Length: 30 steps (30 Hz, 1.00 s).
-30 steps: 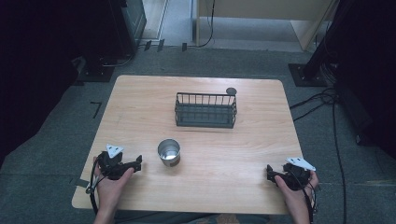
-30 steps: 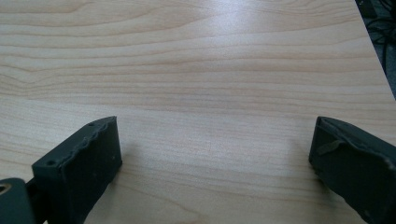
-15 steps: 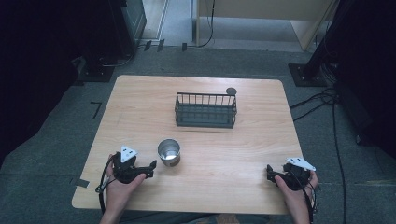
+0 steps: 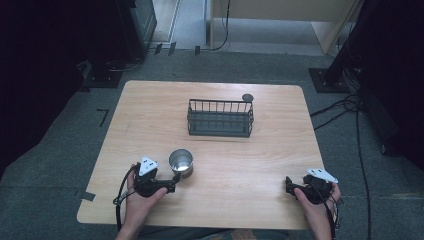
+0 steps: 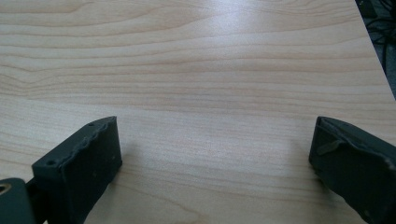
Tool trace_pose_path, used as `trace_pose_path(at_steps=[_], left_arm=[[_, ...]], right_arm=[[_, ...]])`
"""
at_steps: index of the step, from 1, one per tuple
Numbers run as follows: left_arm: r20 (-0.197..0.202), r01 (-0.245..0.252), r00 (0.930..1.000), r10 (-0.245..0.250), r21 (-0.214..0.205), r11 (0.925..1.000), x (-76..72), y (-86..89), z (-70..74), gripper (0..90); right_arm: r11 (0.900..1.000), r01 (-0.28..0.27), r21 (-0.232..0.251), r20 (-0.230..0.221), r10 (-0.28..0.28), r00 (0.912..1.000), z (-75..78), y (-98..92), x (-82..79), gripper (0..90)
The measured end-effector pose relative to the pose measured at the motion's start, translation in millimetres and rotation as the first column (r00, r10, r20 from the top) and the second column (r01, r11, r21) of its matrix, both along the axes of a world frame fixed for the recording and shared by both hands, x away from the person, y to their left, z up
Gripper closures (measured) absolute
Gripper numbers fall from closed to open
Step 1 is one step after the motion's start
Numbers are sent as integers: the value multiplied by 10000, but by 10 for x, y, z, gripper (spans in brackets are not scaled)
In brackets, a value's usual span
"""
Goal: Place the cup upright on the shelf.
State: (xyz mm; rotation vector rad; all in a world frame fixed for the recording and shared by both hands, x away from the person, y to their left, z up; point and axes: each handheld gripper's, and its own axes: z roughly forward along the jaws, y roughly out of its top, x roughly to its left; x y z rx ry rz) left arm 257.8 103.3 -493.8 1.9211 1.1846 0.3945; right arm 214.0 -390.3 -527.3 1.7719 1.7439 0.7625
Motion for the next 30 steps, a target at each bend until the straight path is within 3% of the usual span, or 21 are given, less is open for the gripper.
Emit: trace_pose_path(at_steps=[7, 11, 26, 30], left_arm=[[-46, 263, 9996, -263, -163, 9995, 37, -118, -9, 0], [192, 252, 9995, -251, -26, 9997, 90, -227, -3, 31], [280, 253, 9993, -259, 207, 9995, 210, -378, -20, 77], [458, 312, 9984, -330, 391, 9987, 225, -439, -12, 146]], right_arm=[[10000, 0, 0, 3, 0, 10000, 0, 0, 0, 15], [10000, -1, 0, 1, 1, 10000, 0, 0, 0, 15], [10000, -1, 2, -1, 1, 10000, 0, 0, 0, 15], [10000, -1, 3, -1, 1, 10000, 0, 0, 0, 15]])
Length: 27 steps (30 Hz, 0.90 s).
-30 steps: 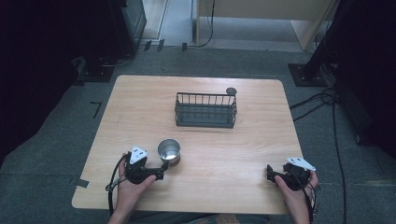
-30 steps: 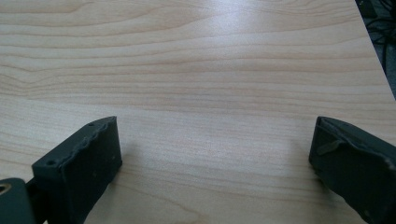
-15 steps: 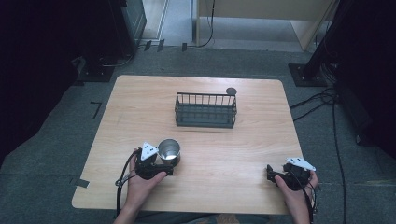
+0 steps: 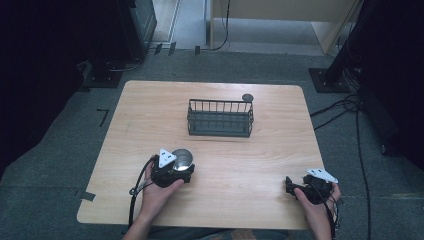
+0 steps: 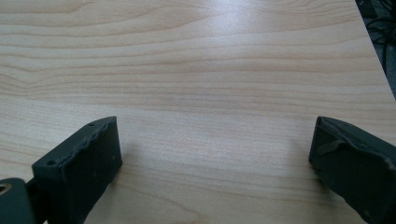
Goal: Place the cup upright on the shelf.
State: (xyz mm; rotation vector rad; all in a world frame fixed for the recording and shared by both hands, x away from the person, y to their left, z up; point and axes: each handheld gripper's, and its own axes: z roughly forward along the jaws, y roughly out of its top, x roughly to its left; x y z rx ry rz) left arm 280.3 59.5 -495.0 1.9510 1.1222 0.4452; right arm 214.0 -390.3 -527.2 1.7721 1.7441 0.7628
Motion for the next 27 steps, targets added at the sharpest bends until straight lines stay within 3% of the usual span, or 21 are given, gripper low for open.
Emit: trace_pose_path(at_steps=[10, 17, 27], left_arm=[[99, 46, 9999, -48, 139, 9999, 36, -32, 26, 176], [2, 53, 10000, -53, 97, 9999, 86, -41, 124, 178], [196, 116, 9997, -115, -40, 9999, 202, -88, 281, 178]], right_arm=[[10000, -1, -1, 3, 1, 10000, 0, 0, 0, 15], [10000, 2, 2, 8, -2, 10000, -1, 0, 0, 16], [10000, -37, 19, 18, 37, 10000, -1, 3, 1, 16]])
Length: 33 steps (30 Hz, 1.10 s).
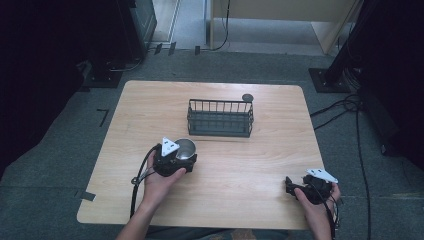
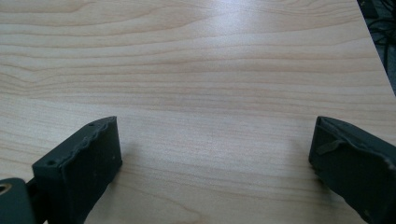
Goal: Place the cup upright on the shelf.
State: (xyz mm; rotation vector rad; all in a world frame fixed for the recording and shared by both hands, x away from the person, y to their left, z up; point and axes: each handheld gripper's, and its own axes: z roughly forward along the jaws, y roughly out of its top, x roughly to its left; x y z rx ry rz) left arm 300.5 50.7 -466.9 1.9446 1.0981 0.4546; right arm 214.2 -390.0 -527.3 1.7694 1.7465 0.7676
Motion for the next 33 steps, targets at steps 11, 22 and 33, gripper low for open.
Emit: trace_pose_path(at_steps=[11, 22, 33], left_arm=[[125, 217, 9997, -215, -143, 9997, 189, -63, 177, 179], [63, 257, 9997, -256, -84, 9996, 414, -116, 380, 179], [48, 150, 9999, -151, 120, 9998, 622, -159, 573, 180]], right_arm=[[10000, -59, 10, 5, 59, 10000, 0, 4, 0, 17], [10000, -63, 11, 6, 63, 10000, 0, 3, 0, 17], [10000, -63, 14, 6, 63, 10000, 0, 3, -1, 17]])
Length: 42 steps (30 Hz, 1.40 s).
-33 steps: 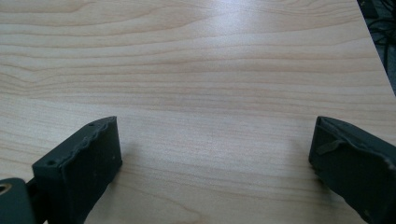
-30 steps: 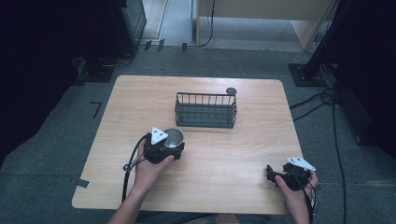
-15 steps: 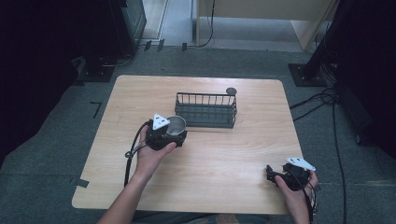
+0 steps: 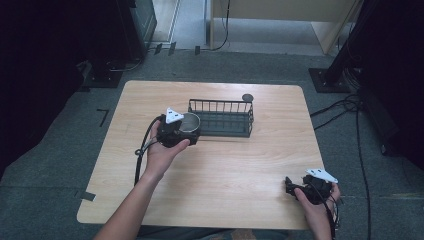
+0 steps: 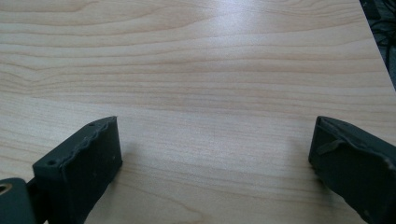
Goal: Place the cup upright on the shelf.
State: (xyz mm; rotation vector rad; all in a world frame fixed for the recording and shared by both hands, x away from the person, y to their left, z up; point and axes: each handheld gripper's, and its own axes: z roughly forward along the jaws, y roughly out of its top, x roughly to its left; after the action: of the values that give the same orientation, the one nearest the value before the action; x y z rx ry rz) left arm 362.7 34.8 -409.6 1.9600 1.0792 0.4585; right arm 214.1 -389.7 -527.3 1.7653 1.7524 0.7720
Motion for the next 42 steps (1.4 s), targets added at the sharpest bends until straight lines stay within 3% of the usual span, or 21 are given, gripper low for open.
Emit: trace_pose_path(at_steps=[23, 26, 42], left_arm=[[301, 42, 9995, -51, 315, 9995, 435, -227, 288, 184], [351, -134, 9993, 128, 168, 9998, 511, -257, 310, 184], [499, -373, 9981, 363, 204, 9991, 844, -438, 284, 183]], right_arm=[[10000, 2, -2, -1, -2, 10000, 0, 0, 0, 17], [10000, 2, 0, -2, -2, 10000, 0, 0, 0, 16], [10000, -80, 2, 5, 80, 10000, 0, -2, 0, 17]])
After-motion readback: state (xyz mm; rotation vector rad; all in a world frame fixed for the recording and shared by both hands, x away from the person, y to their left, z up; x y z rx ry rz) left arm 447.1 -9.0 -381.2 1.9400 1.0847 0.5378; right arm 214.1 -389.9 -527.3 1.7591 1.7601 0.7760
